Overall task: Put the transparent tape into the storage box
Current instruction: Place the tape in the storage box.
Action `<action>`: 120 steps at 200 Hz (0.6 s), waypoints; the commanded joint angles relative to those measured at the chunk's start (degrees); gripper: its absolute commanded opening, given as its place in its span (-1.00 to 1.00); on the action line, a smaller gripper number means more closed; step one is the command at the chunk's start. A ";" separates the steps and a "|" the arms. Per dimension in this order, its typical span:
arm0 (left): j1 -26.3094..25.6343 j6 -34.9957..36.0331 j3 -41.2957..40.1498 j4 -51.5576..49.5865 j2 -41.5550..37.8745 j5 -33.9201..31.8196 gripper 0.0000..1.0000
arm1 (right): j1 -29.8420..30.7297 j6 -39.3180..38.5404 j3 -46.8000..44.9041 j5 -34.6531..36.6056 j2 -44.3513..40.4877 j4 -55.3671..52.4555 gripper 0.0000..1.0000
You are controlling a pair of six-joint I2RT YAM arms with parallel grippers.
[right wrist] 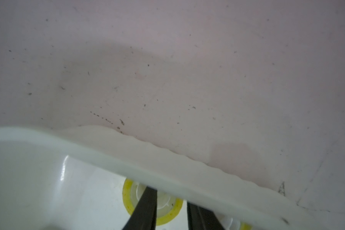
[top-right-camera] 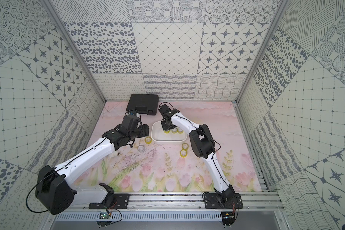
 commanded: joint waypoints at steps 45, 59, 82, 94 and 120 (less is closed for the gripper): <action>3.47 -0.04 -0.11 -2.10 3.06 4.43 0.67 | 0.35 1.20 -1.80 -0.89 -8.88 0.50 -0.41; 4.72 -0.96 -0.75 -2.78 4.35 5.84 0.67 | 0.20 2.03 -4.57 -1.02 -12.29 0.49 -0.40; 6.61 -2.51 -3.19 -2.02 5.20 7.58 0.67 | -0.10 4.02 -9.92 -2.17 -18.25 0.62 -0.38; 7.98 -3.33 -4.05 -1.46 5.89 9.25 0.68 | -0.16 4.85 -12.70 -2.94 -21.23 0.61 -0.31; 10.46 -4.14 -3.70 -0.74 9.81 12.42 0.69 | -0.17 6.64 -17.74 -3.58 -26.88 1.38 -0.13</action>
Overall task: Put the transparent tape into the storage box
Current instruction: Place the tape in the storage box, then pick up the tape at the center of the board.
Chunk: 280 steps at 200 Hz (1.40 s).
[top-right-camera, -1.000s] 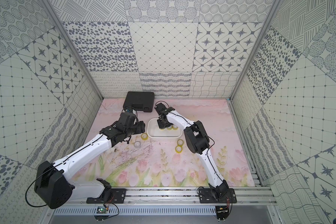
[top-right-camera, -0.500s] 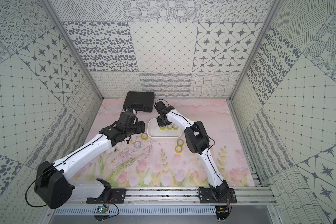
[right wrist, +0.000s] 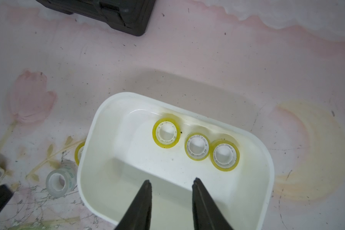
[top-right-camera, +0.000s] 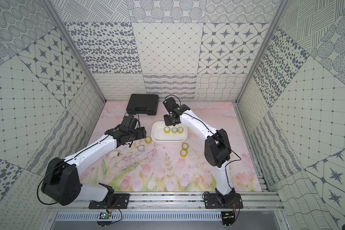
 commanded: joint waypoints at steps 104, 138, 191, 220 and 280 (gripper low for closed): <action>3.61 -0.92 4.43 0.56 17.69 8.43 0.63 | -0.14 6.92 -11.81 -1.86 -10.02 3.84 0.01; 3.61 -1.34 3.07 1.74 18.94 8.77 0.64 | -0.11 7.40 -13.11 -1.76 -10.67 4.16 0.52; 3.60 -1.25 3.63 1.74 21.12 8.37 0.61 | -0.17 7.58 -12.83 -1.23 -10.84 4.30 0.93; 3.65 -1.07 4.31 1.01 22.04 7.59 0.54 | -0.29 8.17 -12.83 -0.39 -10.98 4.25 0.93; 2.79 -0.27 4.49 0.04 23.97 6.03 0.47 | -0.68 9.20 -13.58 0.17 -11.80 4.78 0.93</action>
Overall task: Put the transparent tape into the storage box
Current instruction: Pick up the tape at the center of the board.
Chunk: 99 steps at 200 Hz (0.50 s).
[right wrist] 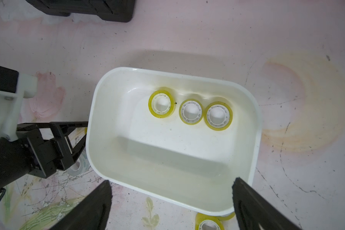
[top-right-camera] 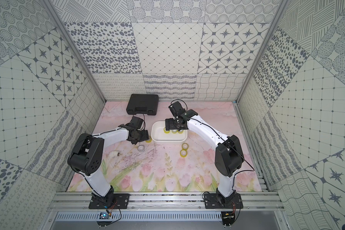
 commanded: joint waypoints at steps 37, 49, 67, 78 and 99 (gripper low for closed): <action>-0.91 1.39 -1.56 -5.20 3.22 -0.69 -0.05 | -1.04 1.67 -1.57 1.23 -2.94 2.34 0.93; -1.14 1.43 -1.56 -5.58 3.19 -0.95 -0.20 | -1.26 1.79 -2.04 1.47 -3.34 2.61 0.93; -1.60 1.56 -1.24 -6.46 3.25 -1.85 -0.30 | -1.79 1.80 -2.41 1.38 -3.70 2.75 0.93; -1.62 1.52 -1.18 -7.02 3.27 -2.02 -0.40 | -2.05 1.78 -2.67 1.27 -3.70 2.83 0.93; -1.62 1.10 -1.31 -7.40 3.13 -2.03 -0.62 | -2.67 2.13 -2.99 0.72 -3.87 3.23 0.93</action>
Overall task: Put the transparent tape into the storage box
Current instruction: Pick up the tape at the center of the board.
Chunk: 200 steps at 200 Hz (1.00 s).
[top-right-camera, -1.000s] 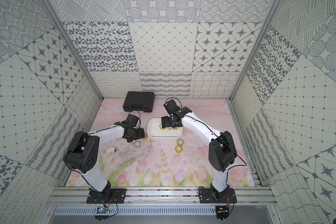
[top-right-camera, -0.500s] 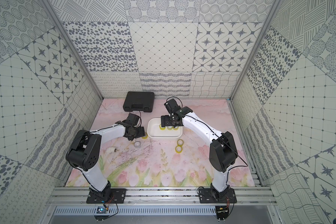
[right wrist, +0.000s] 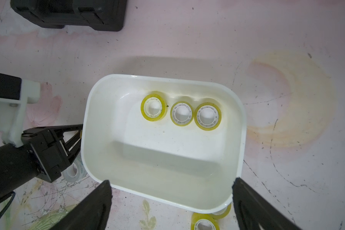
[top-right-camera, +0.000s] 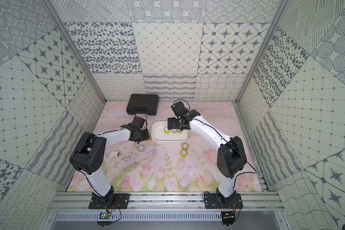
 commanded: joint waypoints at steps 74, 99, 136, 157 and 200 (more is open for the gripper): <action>-0.21 -0.82 -2.74 -15.32 -2.45 -7.69 -1.00 | -1.32 -0.15 -0.41 -0.84 -2.39 2.45 0.93; -0.25 -0.38 -2.39 -16.09 -5.77 -10.07 -1.00 | -1.41 -0.41 0.02 -0.96 -2.13 2.41 0.93; -0.04 1.37 0.16 -18.26 -9.44 -12.13 -1.00 | -1.67 -0.77 0.40 -1.24 -1.78 2.41 0.93; 0.16 2.17 1.60 -18.85 -11.57 -12.81 -1.00 | -1.83 -0.78 0.47 -1.41 -1.77 2.45 0.93; 0.27 5.03 6.07 -18.42 -15.61 -10.51 -1.00 | -2.70 -0.87 0.40 -1.50 -2.39 2.42 0.93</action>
